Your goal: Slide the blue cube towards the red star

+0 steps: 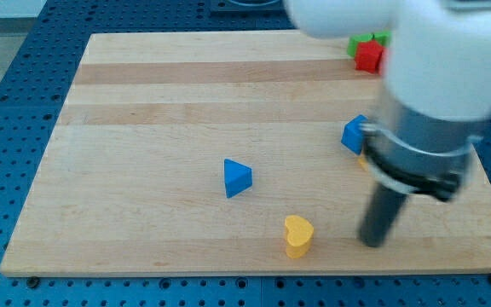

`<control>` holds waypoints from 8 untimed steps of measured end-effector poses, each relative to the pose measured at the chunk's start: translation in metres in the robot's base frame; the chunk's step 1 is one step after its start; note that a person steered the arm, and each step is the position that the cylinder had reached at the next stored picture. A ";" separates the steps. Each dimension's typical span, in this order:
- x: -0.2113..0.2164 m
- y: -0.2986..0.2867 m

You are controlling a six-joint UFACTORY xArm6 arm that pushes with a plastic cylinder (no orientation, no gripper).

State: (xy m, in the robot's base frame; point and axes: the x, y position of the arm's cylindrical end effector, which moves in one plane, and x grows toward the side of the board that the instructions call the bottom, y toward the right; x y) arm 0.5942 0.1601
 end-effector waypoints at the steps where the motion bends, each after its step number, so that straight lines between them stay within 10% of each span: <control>1: -0.008 0.026; 4: -0.101 -0.017; 8: -0.335 -0.042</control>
State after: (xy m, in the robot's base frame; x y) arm 0.2597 0.1180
